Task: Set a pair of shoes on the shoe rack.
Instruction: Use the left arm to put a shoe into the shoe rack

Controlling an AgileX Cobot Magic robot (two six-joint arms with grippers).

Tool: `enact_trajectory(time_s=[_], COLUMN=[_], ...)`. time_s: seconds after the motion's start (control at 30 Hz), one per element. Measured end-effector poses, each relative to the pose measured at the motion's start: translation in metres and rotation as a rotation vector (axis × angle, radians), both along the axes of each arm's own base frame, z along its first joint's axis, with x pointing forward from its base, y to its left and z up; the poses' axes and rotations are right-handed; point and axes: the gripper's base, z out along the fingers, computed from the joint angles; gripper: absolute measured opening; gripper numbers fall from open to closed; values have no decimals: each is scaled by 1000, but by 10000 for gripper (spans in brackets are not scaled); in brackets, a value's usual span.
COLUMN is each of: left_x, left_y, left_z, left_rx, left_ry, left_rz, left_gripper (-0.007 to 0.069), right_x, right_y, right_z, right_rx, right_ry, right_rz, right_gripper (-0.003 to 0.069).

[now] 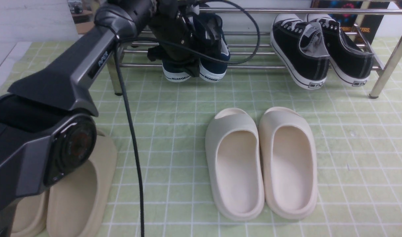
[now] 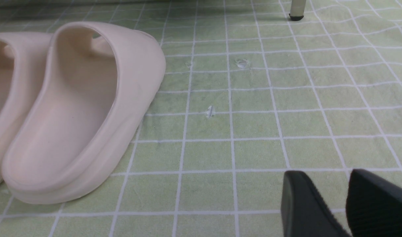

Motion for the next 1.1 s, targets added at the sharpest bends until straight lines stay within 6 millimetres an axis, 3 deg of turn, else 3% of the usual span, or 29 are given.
enact_trajectory(time_s=[0.13,0.27,0.6,0.9,1.0,1.1], left_x=[4,3,-2,-4,-3,-1], left_y=[7,13,18,17,25,46], left_z=[-4,10,47,49,55,63], left_rx=[52,77,38,11,12,8], left_ry=[-15,-54,-169,-163,-175,-171], left_rz=[70,163,191,170,197,240], left_gripper=[-13,-13,-13,-13,-13,-13], right_x=[0,0,0,0,0,0], right_y=[0,0,0,0,0,0], right_z=[0,0,0,0,0,0], right_rx=[0,0,0,0,0,0], right_ry=[0,0,0,0,0,0], right_rz=[0,0,0,0,0,0], right_gripper=[239,239,239,239,239,239])
